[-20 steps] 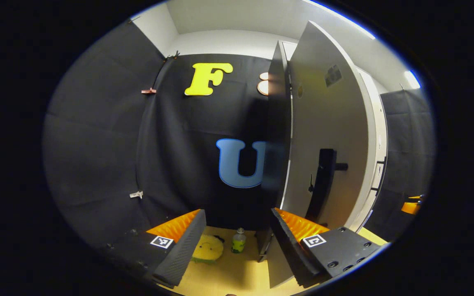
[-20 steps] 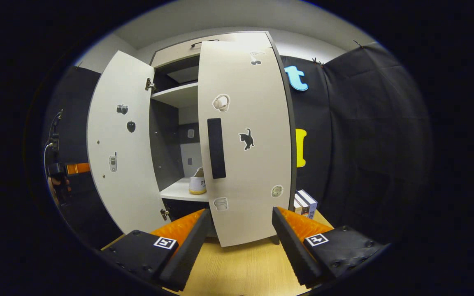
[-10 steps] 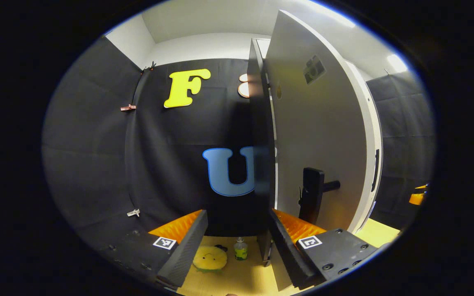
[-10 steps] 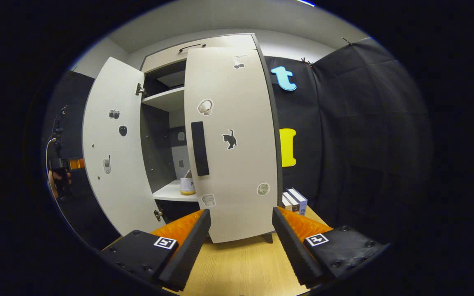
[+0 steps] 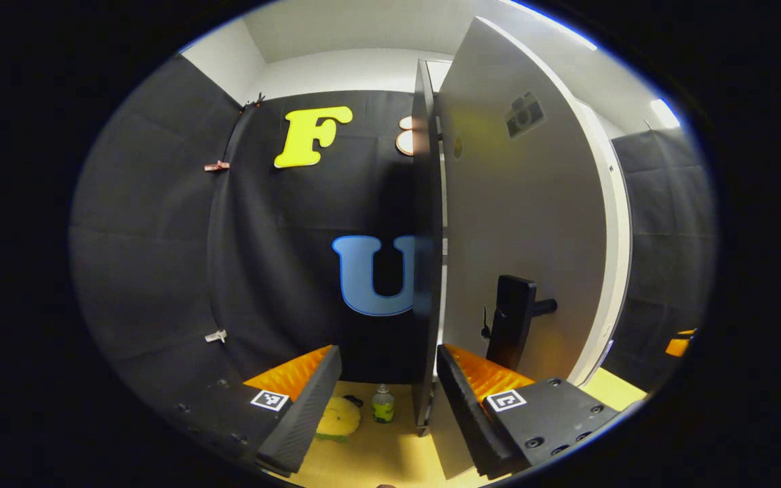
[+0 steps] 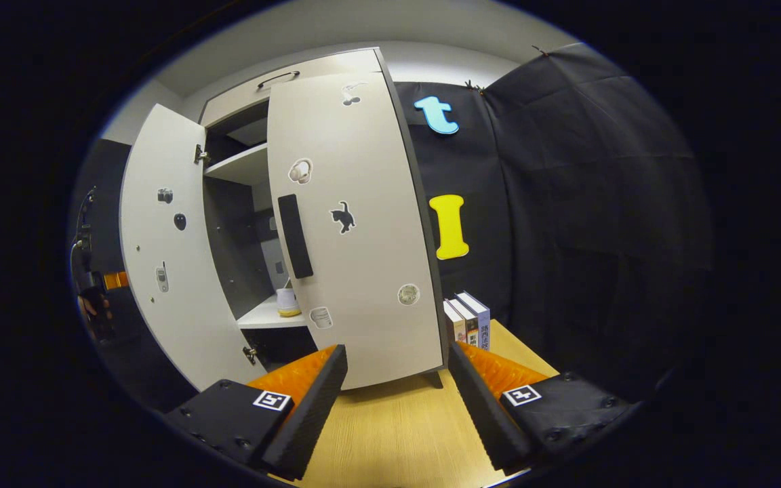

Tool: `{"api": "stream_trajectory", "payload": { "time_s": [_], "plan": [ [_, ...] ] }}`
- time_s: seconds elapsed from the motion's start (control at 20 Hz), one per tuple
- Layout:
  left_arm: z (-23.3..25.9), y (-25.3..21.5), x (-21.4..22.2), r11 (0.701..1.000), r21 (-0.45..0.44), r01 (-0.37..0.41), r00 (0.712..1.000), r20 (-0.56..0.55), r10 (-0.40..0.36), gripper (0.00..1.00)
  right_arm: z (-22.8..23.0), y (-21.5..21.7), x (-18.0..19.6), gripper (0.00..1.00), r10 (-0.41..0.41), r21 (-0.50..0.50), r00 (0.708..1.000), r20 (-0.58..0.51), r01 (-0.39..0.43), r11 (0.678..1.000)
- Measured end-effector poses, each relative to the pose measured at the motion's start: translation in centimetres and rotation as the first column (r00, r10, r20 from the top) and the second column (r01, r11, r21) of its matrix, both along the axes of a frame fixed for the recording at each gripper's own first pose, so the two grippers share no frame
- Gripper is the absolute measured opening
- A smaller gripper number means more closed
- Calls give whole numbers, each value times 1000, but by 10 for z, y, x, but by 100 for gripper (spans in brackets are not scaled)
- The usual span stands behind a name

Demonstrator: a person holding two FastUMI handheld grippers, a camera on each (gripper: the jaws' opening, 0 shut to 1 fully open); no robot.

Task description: Grab one shoe with the right hand and put it into the shoe cabinet, grab the other shoe with the left hand and put it into the shoe cabinet; then close the right door with the right hand and the left door with the left hand.

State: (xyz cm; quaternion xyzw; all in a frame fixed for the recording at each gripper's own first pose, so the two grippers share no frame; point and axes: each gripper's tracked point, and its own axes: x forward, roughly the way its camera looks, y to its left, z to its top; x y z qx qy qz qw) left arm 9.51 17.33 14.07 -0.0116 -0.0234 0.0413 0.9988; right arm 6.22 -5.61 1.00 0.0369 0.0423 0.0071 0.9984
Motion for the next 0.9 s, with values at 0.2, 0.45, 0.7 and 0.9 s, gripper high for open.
{"api": "stream_trajectory", "payload": {
  "time_s": [0.2,0.45,0.7,0.9],
  "plan": [
    [2,-27,2,1000,27,14,1000,-10,-13,87,2,1,1,98,3,-17,1000,10,-3,1000],
    [1,-67,11,999,7,32,999,1,-32,90,-2,-7,2,98,-11,-6,1000,5,11,1000],
    [0,-112,30,993,-6,119,993,6,-119,90,1,-20,1,98,-42,-4,999,13,42,999],
    [-8,-148,35,980,-31,198,980,-7,-198,93,6,-27,-1,98,-72,3,997,27,72,997]
  ]
}}
